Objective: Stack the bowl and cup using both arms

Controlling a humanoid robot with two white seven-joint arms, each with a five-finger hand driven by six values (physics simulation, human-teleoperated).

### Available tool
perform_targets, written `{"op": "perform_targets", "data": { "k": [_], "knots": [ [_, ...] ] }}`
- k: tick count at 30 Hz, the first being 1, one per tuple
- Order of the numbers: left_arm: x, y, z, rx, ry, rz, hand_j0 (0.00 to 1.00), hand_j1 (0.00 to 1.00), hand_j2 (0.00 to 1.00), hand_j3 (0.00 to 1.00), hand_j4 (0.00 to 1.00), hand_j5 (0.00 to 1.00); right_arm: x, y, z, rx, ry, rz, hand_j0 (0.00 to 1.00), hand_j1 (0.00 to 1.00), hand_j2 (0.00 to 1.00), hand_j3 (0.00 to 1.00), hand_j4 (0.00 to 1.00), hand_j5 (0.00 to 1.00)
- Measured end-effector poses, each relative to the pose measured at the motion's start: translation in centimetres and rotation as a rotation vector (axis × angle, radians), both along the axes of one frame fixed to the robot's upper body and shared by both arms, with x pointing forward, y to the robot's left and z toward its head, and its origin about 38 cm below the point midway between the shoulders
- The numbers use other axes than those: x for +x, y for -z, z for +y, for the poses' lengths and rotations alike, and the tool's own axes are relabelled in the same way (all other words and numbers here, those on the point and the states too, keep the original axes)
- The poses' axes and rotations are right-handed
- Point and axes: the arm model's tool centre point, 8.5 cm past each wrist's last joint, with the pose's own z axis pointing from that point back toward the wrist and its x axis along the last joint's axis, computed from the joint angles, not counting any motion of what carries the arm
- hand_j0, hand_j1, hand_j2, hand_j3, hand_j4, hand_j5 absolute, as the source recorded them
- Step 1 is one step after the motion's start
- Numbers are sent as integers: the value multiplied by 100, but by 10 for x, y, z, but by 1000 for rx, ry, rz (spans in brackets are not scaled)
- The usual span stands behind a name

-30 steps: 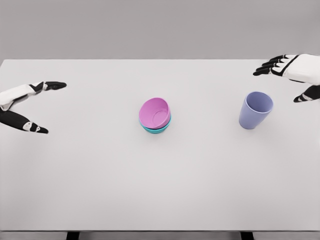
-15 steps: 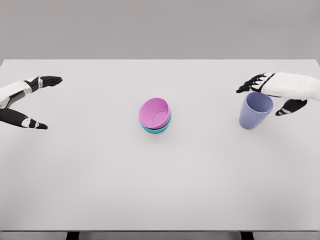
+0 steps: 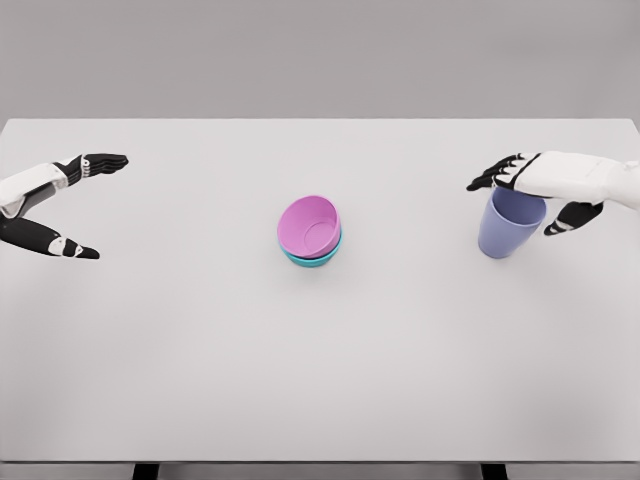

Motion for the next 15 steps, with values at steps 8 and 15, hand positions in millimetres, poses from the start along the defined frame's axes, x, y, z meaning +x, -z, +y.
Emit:
{"op": "perform_targets", "data": {
  "k": [8,15],
  "knots": [
    [0,1,-1,-3,2,0,100,100,100,100,100,100,6,11,7,-5,-1,15,100,100,100,100,100,100],
    [0,1,-2,-5,4,0,100,100,100,100,100,100,9,20,10,-2,1,35,100,100,100,100,100,100]
  ]
}}
